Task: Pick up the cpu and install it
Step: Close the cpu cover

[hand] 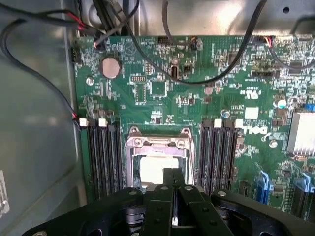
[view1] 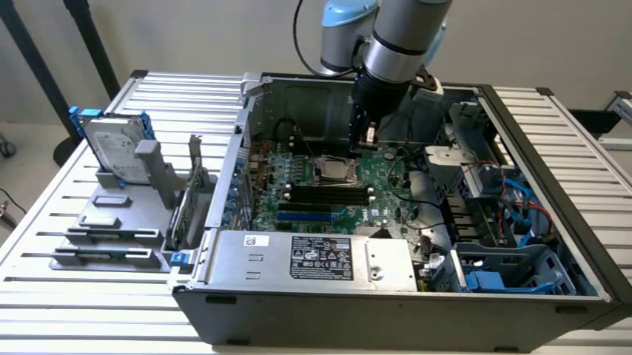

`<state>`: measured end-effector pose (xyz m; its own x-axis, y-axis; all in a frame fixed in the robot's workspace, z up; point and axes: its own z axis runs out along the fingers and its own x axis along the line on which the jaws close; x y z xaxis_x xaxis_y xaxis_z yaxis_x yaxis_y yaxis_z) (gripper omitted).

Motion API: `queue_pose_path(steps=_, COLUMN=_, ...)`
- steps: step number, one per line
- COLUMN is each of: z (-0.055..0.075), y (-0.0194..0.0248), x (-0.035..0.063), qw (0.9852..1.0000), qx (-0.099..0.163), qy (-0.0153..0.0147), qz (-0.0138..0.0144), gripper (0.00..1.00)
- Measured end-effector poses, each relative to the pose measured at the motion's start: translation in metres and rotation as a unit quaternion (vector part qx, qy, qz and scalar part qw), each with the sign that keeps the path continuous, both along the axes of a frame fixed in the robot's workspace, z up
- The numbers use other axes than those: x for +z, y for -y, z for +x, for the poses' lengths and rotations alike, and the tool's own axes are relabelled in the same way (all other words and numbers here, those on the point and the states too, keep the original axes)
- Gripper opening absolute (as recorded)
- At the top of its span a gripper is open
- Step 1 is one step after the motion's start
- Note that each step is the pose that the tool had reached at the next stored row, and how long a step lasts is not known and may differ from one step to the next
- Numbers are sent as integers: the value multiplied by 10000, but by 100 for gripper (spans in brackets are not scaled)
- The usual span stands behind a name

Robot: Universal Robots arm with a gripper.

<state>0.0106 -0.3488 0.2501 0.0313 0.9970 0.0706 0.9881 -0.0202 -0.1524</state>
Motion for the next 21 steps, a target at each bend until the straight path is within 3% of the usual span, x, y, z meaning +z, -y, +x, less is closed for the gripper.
queue_pose_path(steps=5, z=-116, y=6, x=-16, qw=10000, qx=0, qy=-47, qz=1, gripper=11)
queue_pose_path(steps=8, z=-198, y=8, x=-24, qw=9999, qx=1, qy=-101, qz=5, gripper=11)
queue_pose_path(steps=11, z=-273, y=8, x=-29, qw=9998, qx=0, qy=-187, qz=8, gripper=11)
queue_pose_path(steps=16, z=-314, y=8, x=-33, qw=9991, qx=0, qy=-413, qz=23, gripper=11)
queue_pose_path(steps=19, z=-315, y=8, x=-41, qw=9987, qx=0, qy=-503, qz=34, gripper=11)
queue_pose_path(steps=21, z=-315, y=8, x=-50, qw=9986, qx=-3, qy=-534, qz=44, gripper=11)
